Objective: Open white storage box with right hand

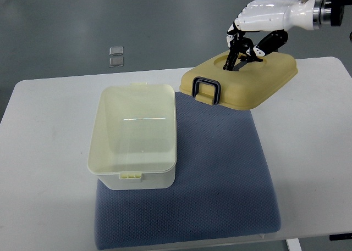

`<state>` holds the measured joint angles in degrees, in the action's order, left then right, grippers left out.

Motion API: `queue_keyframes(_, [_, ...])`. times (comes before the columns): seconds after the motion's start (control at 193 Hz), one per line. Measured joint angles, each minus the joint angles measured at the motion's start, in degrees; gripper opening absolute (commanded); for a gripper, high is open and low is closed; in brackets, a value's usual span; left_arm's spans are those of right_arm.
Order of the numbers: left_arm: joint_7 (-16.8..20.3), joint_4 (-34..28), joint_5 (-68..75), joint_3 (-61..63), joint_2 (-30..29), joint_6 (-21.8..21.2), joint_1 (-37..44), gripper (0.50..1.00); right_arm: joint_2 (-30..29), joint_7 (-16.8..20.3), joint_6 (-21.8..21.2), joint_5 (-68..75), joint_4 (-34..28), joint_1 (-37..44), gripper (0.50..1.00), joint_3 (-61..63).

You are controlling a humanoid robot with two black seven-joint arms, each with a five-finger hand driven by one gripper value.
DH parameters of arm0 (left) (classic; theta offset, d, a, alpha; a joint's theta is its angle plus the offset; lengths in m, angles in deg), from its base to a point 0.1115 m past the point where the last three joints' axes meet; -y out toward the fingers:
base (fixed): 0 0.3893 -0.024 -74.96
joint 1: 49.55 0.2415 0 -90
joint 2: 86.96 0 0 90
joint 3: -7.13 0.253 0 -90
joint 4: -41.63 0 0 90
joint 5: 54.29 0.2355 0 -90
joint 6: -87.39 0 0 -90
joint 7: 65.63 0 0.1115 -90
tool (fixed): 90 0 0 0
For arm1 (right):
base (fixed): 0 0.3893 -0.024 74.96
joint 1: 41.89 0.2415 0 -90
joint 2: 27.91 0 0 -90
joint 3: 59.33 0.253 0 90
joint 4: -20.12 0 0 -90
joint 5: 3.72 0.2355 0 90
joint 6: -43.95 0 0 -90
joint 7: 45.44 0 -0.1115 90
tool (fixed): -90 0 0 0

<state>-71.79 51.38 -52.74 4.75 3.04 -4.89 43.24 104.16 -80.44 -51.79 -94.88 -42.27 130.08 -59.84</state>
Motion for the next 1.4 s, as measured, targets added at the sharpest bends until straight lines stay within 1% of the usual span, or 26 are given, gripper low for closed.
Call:
queue_keyframes(0.161, [0.0, 0.0, 0.0, 0.0, 0.0, 0.0, 0.0, 1.0, 0.4, 0.0, 7.9, 0.0, 0.2, -2.4, 0.5, -6.9])
queue_keyframes(0.26, [0.0, 0.0, 0.0, 0.0, 0.0, 0.0, 0.0, 1.0, -0.3, 0.0, 11.1, 0.0, 0.2, -3.8, 0.5, -9.2])
queue_keyframes(0.633, [0.0, 0.0, 0.0, 0.0, 0.0, 0.0, 0.0, 1.0, -6.1, 0.0, 12.8, -0.7, 2.9, -9.7, 0.5, -10.0])
queue_keyframes(0.639, [0.0, 0.0, 0.0, 0.0, 0.0, 0.0, 0.0, 1.0, -6.2, 0.0, 12.8, -0.7, 2.9, -9.7, 0.529, -10.0])
queue_keyframes(0.644, [0.0, 0.0, 0.0, 0.0, 0.0, 0.0, 0.0, 1.0, -6.2, 0.0, 12.8, -0.7, 2.9, -9.8, 0.529, -10.0])
queue_keyframes(0.649, [0.0, 0.0, 0.0, 0.0, 0.0, 0.0, 0.0, 1.0, -6.3, 0.0, 12.8, -0.7, 2.9, -9.9, 0.569, -10.0])
queue_keyframes(0.654, [0.0, 0.0, 0.0, 0.0, 0.0, 0.0, 0.0, 1.0, -6.4, 0.0, 12.8, -0.7, 2.9, -9.9, 0.57, -10.0])
queue_keyframes(0.659, [0.0, 0.0, 0.0, 0.0, 0.0, 0.0, 0.0, 1.0, -6.4, 0.0, 12.8, -0.7, 2.9, -10.0, 0.61, -10.0])
queue_keyframes(0.665, [0.0, 0.0, 0.0, 0.0, 0.0, 0.0, 0.0, 1.0, -6.5, 0.0, 12.8, -0.7, 3.0, -10.0, 0.611, -10.0])
queue_keyframes(0.67, [0.0, 0.0, 0.0, 0.0, 0.0, 0.0, 0.0, 1.0, -6.5, 0.0, 12.9, -0.7, 3.0, -10.1, 0.645, -10.0])
queue_keyframes(0.675, [0.0, 0.0, 0.0, 0.0, 0.0, 0.0, 0.0, 1.0, -6.6, 0.0, 12.9, -0.7, 3.0, -10.2, 0.646, -10.0])
queue_keyframes(0.68, [0.0, 0.0, 0.0, 0.0, 0.0, 0.0, 0.0, 1.0, -6.6, 0.0, 12.9, -0.7, 3.0, -10.2, 0.682, -10.0])
queue_keyframes(0.685, [0.0, 0.0, 0.0, 0.0, 0.0, 0.0, 0.0, 1.0, -6.7, 0.0, 12.9, -0.7, 3.0, -10.3, 0.682, -10.0])
queue_keyframes(0.69, [0.0, 0.0, 0.0, 0.0, 0.0, 0.0, 0.0, 1.0, -6.7, 0.0, 12.9, -0.7, 3.0, -10.3, 0.715, -10.0])
queue_keyframes(0.696, [0.0, 0.0, 0.0, 0.0, 0.0, 0.0, 0.0, 1.0, -6.8, 0.0, 12.9, -0.7, 3.0, -10.4, 0.715, -10.0])
queue_keyframes(0.701, [0.0, 0.0, 0.0, 0.0, 0.0, 0.0, 0.0, 1.0, -6.9, 0.0, 12.9, -0.7, 3.0, -10.5, 0.743, -10.0])
queue_keyframes(0.706, [0.0, 0.0, 0.0, 0.0, 0.0, 0.0, 0.0, 1.0, -6.9, 0.0, 12.9, -0.7, 3.0, -10.5, 0.744, -10.0])
queue_keyframes(0.711, [0.0, 0.0, 0.0, 0.0, 0.0, 0.0, 0.0, 1.0, -7.0, 0.0, 12.9, -0.7, 3.0, -10.6, 0.764, -10.0])
queue_keyframes(0.732, [0.0, 0.0, 0.0, 0.0, 0.0, 0.0, 0.0, 1.0, -7.1, 0.0, 13.0, -0.7, 3.0, -10.7, 0.797, -10.0])
queue_keyframes(0.763, [0.0, 0.0, 0.0, 0.0, 0.0, 0.0, 0.0, 1.0, -7.4, 0.0, 13.1, -0.6, 3.1, -11.0, 0.819, -9.9])
queue_keyframes(0.82, [0.0, 0.0, 0.0, 0.0, 0.0, 0.0, 0.0, 1.0, -7.9, 0.0, 13.5, -0.2, 3.1, -11.5, 0.907, -9.7])
queue_keyframes(1.069, [0.0, 0.0, 0.0, 0.0, 0.0, 0.0, 0.0, 1.0, -8.0, 0.0, 15.4, 2.4, 2.4, -11.9, 0.911, -8.9])
queue_keyframes(1.137, [0.0, 0.0, 0.0, 0.0, 0.0, 0.0, 0.0, 1.0, -7.9, 0.0, 13.9, 4.3, 2.2, -11.7, 0.911, -7.4])
queue_keyframes(1.194, [0.0, 0.0, 0.0, 0.0, 0.0, 0.0, 0.0, 1.0, -7.6, 0.0, 10.6, 6.7, 2.0, -11.6, 0.913, -5.9])
queue_keyframes(1.319, [0.0, 0.0, 0.0, 0.0, 0.0, 0.0, 0.0, 1.0, -7.3, 0.0, -2.4, 17.8, 1.8, -11.6, 0.924, 0.5])
queue_keyframes(1.402, [0.0, 0.0, 0.0, 0.0, 0.0, 0.0, 0.0, 1.0, -7.3, 0.0, -8.8, 26.8, 1.9, -11.9, 0.924, 3.8])
